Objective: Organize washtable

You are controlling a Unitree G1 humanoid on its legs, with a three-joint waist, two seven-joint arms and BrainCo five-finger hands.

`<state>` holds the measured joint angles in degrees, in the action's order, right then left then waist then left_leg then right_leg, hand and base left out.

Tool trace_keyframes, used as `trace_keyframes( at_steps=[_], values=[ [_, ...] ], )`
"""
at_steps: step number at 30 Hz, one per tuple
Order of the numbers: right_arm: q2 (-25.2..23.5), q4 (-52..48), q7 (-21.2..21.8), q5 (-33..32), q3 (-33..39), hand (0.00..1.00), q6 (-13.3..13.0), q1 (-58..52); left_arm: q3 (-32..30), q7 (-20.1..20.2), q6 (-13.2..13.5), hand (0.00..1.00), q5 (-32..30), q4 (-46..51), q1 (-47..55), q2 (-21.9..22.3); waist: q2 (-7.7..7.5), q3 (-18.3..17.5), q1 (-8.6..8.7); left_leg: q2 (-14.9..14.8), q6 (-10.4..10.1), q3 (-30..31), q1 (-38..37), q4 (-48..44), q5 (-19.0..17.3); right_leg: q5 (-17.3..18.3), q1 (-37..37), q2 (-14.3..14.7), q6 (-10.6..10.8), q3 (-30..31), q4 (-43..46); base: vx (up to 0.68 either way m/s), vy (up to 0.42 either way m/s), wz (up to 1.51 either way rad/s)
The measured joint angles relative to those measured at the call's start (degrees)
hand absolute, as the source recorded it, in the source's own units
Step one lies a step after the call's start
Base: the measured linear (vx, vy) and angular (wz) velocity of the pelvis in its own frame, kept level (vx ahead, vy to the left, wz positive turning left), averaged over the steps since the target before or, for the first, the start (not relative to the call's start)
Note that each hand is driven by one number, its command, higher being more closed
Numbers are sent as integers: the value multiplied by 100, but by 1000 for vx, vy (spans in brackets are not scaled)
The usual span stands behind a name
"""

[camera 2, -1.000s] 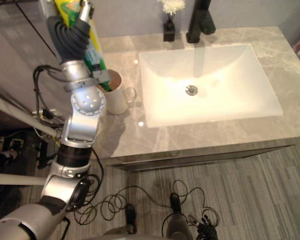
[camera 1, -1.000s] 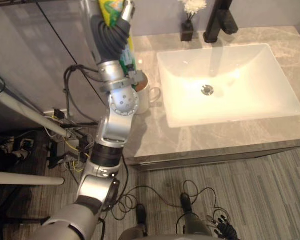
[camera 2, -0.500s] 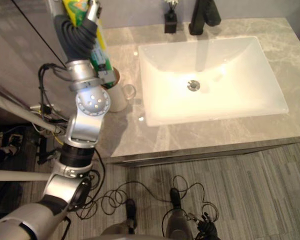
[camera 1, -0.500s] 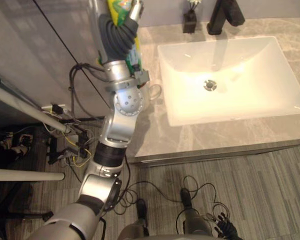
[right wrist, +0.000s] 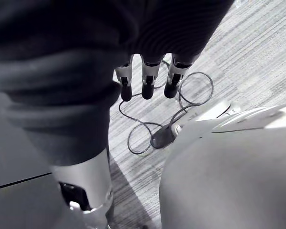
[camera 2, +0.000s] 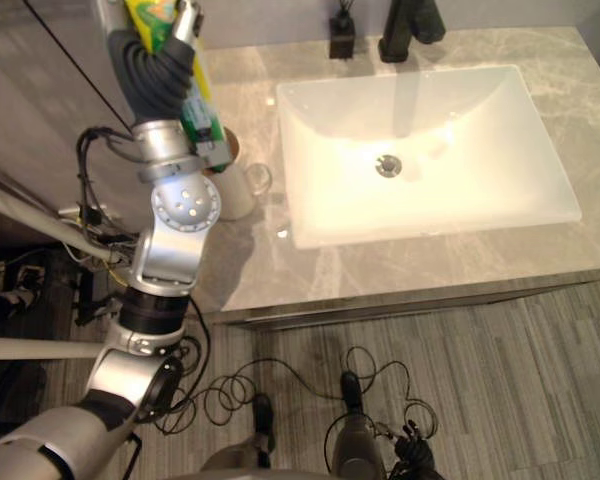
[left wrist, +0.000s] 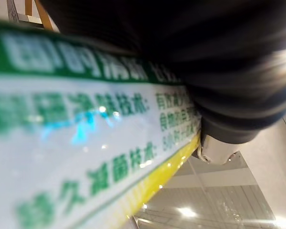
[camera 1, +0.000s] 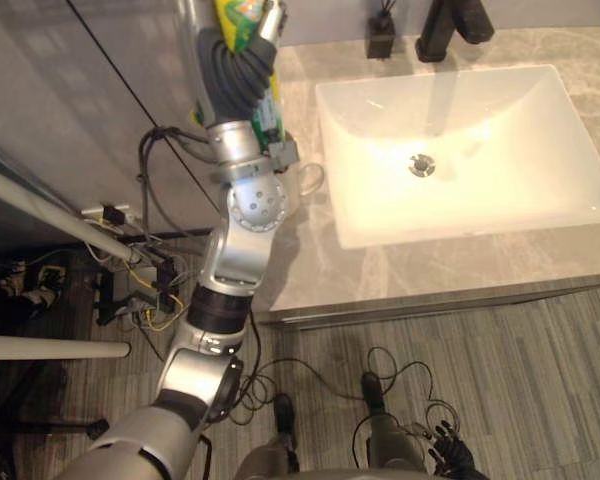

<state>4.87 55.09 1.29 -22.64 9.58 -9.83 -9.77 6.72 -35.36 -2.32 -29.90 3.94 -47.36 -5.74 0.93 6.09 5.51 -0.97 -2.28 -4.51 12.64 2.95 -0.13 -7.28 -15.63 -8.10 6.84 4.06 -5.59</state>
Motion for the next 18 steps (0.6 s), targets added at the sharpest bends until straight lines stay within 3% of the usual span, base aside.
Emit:
trace_keyframes(
  at_steps=[18],
  values=[
    [-8, -22, -1, -53, -57, 0, -41, 67, 62, -2, -1, 100, 1, -6, 22, 119, -7, 48, -8, 4, 50, 40, 102, -100, -32, -15, -50, -5, -15, -2, 1, 28, 2, 0]
  ],
)
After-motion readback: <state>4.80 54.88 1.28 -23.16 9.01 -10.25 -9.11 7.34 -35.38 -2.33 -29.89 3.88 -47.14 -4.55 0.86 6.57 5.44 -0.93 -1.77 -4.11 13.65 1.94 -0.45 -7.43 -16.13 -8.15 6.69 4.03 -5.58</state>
